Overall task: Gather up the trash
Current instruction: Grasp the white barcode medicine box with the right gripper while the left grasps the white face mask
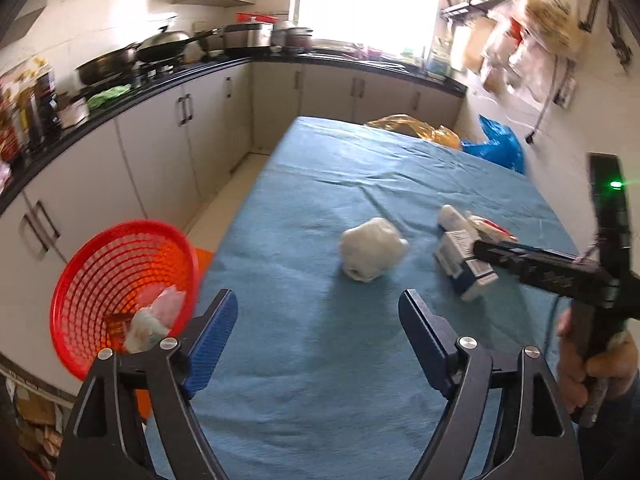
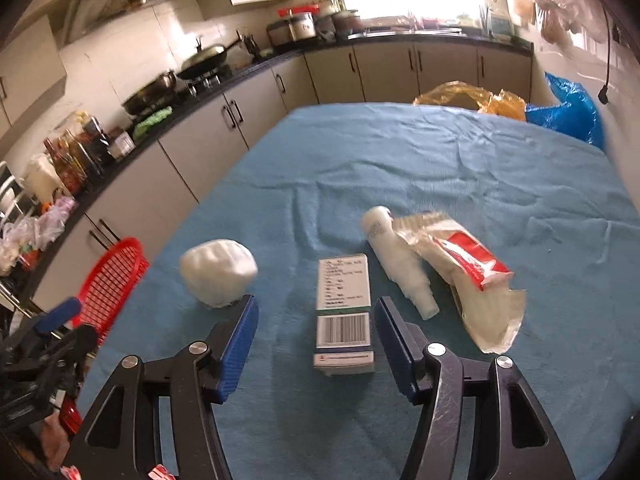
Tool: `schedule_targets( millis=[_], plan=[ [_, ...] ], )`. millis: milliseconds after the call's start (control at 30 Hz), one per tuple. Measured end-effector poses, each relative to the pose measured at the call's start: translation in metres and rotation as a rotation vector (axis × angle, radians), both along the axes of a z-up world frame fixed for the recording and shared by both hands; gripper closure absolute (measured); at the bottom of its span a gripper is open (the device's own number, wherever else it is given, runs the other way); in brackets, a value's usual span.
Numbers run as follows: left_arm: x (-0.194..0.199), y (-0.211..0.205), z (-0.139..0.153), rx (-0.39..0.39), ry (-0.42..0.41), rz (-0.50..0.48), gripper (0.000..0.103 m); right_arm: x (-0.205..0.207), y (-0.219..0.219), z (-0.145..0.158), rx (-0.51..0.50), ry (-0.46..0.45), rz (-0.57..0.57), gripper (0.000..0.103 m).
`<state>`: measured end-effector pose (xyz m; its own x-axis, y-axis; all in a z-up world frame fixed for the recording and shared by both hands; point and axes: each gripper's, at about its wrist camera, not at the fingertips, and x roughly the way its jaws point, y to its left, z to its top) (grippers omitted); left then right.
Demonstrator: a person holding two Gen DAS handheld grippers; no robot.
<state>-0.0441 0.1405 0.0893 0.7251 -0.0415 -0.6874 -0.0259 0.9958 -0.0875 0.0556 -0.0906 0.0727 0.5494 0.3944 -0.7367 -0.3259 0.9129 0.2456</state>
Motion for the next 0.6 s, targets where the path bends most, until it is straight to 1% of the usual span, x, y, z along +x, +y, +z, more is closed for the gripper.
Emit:
schedule_targets(
  millis=[67, 200, 267, 300, 433, 500, 533, 600],
  plan=[
    [0.006, -0.008, 0.002, 0.013, 0.008, -0.013, 0.019, 0.005, 0.006, -0.008, -0.026, 0.008, 0.003, 0.038],
    [0.026, -0.014, 0.001, 0.028, 0.034, -0.015, 0.018, 0.012, 0.012, -0.024, -0.079, 0.025, 0.007, 0.040],
    [0.040, -0.018, 0.000, 0.045, 0.045, -0.019, 0.018, 0.013, 0.012, -0.030, -0.113, 0.023, 0.000, 0.060],
    [0.047, -0.021, -0.002, 0.059, 0.058, -0.016, 0.018, 0.014, 0.011, -0.032, -0.109, 0.030, -0.001, 0.065],
    [0.073, -0.027, -0.010, 0.064, 0.106, -0.007, 0.018, 0.013, -0.003, -0.028, -0.043, 0.021, -0.007, 0.066],
    [0.086, -0.030, -0.015, 0.046, 0.136, -0.012, 0.017, 0.012, -0.010, -0.024, -0.009, 0.013, -0.013, 0.066],
    [0.096, -0.032, -0.021, 0.046, 0.163, -0.005, 0.017, 0.011, -0.014, -0.021, 0.006, 0.004, -0.023, 0.066],
    [0.108, -0.035, -0.029, 0.049, 0.192, 0.013, 0.017, 0.008, -0.022, -0.015, 0.021, -0.016, -0.044, 0.066]
  ],
)
